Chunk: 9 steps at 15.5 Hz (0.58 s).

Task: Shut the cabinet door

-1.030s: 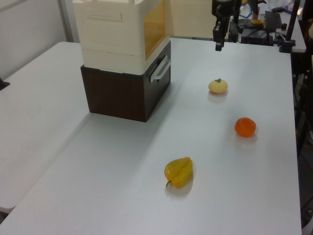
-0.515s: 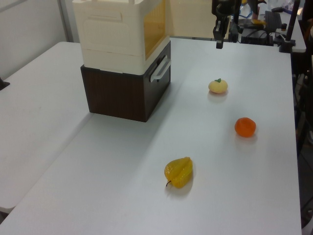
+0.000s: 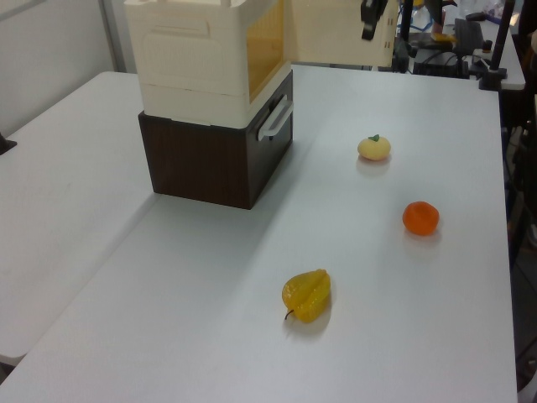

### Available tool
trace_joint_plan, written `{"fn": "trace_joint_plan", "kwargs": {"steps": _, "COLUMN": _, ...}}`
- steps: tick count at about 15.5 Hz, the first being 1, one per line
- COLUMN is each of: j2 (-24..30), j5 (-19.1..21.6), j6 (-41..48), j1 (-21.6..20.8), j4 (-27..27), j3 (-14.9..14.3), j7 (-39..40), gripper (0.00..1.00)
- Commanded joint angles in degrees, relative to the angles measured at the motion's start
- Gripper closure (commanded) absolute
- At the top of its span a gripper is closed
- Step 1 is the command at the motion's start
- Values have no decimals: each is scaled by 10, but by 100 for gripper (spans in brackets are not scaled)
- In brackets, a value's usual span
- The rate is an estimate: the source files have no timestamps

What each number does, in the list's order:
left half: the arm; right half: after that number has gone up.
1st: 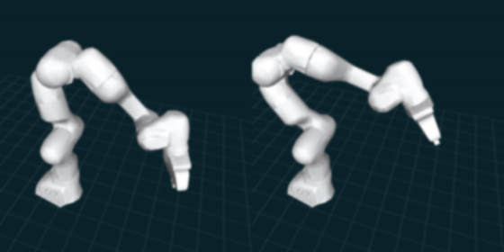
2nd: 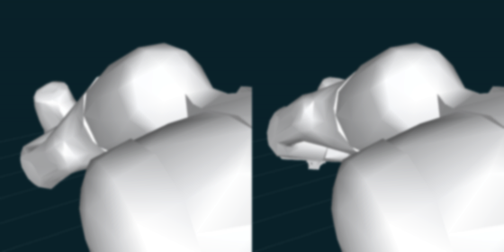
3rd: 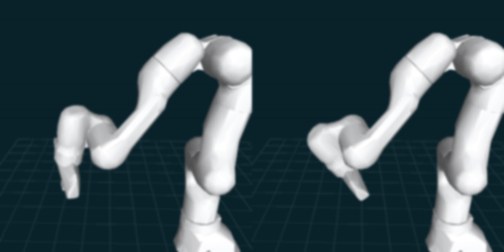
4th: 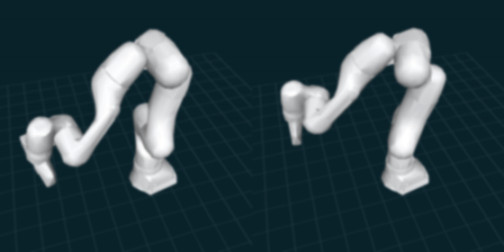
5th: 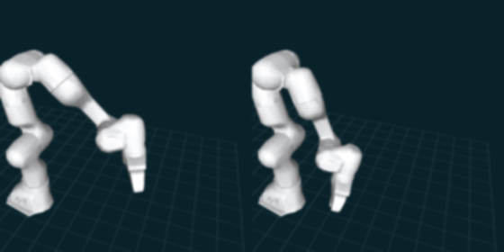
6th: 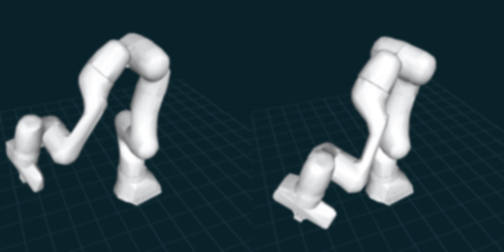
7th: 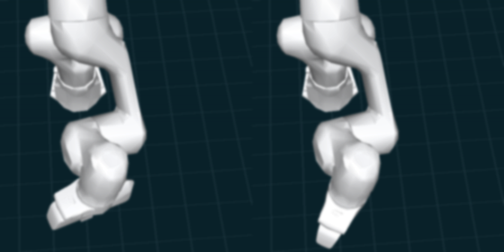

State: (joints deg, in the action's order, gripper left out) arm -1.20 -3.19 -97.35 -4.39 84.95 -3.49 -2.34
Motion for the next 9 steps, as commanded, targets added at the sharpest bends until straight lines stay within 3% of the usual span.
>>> {"fn": "trace_joint_plan", "kwargs": {"steps": 1, "j2": -2, "j5": 20, "j6": -22, "j1": 26, "j4": -55, "j3": -4, "j7": 7, "gripper": 100}}
{"fn": "trace_joint_plan", "kwargs": {"steps": 4, "j2": 1, "j5": 22, "j6": -93, "j1": 51, "j4": -59, "j3": -8, "j7": -1, "gripper": 100}}
{"fn": "trace_joint_plan", "kwargs": {"steps": 9, "j2": -2, "j5": 22, "j6": -167, "j1": 54, "j4": -53, "j3": -64, "j7": 4, "gripper": 100}}
